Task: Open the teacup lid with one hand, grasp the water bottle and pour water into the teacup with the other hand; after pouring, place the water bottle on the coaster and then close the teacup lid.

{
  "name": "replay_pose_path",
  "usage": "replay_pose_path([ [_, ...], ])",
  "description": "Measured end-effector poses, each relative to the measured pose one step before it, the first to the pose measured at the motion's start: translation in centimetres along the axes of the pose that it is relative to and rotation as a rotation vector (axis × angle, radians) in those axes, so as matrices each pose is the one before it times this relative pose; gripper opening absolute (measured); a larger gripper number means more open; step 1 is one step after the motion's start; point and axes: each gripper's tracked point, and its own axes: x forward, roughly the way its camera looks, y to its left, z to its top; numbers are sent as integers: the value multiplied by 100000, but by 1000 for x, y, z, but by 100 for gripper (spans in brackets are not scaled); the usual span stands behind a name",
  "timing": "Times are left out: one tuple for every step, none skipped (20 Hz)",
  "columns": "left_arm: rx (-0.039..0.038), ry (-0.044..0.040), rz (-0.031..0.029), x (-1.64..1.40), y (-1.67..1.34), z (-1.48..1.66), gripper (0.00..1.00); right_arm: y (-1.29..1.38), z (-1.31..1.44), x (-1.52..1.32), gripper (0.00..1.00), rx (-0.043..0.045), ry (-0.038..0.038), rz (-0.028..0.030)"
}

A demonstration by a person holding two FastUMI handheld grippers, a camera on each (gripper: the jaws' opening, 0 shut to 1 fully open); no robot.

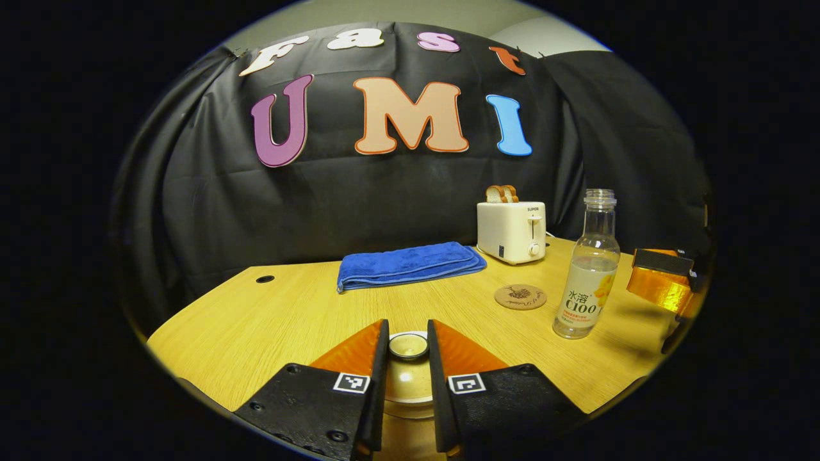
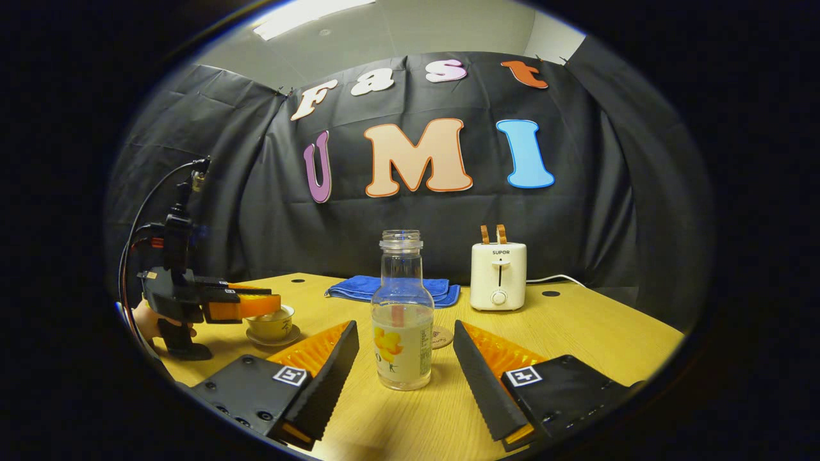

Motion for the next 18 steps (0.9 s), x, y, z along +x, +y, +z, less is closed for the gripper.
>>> replay_pose_path([
  [-149,-516,-283,-74,-71,30,30,-16,-17,-12,95,-12,-1,2],
  [-261,-862,-50,-39,-30,201,30,-21,15,60,92,14,-4,-4],
  [-352,-298,41,-100,16,19,28,28,-59,9,92,-7,-24,13],
  [-614,-992,73,-17,20,255,29,4,74,3,92,40,112,32],
  [-576,-745,137,-135,-7,22,29,27,-66,31,95,38,152,282],
  [-588,-785,584,-34,158,101,28,55,56,-58,95,4,49,416],
  [-783,-840,207,-180,140,75,28,63,-80,-57,95,15,27,219],
  [-628,-664,399,3,88,148,27,-20,75,-14,95,16,57,314],
  [-309,-46,557,-71,88,-62,28,211,-77,111,95,27,67,908],
  [-45,-36,700,-239,295,-99,28,265,27,69,95,5,31,1177],
  [-57,-328,471,-82,55,134,28,82,-73,50,95,48,138,679],
  [11,-21,390,-225,217,-21,28,-136,-32,144,92,-8,345,-338],
  [103,-311,532,-101,224,28,28,-120,-39,118,92,-62,325,-675],
  [264,-223,464,-227,198,54,28,-18,-158,258,92,-43,651,-212],
  [184,-217,552,-250,341,-10,28,24,-142,243,92,-130,938,-22],
  [99,-121,695,-213,257,61,28,103,-236,362,92,-194,1261,134],
  [-31,455,907,-135,372,-157,28,118,-100,149,92,-191,1098,15],
  [-200,-180,762,-218,361,19,28,117,-68,342,95,-145,678,-1],
])
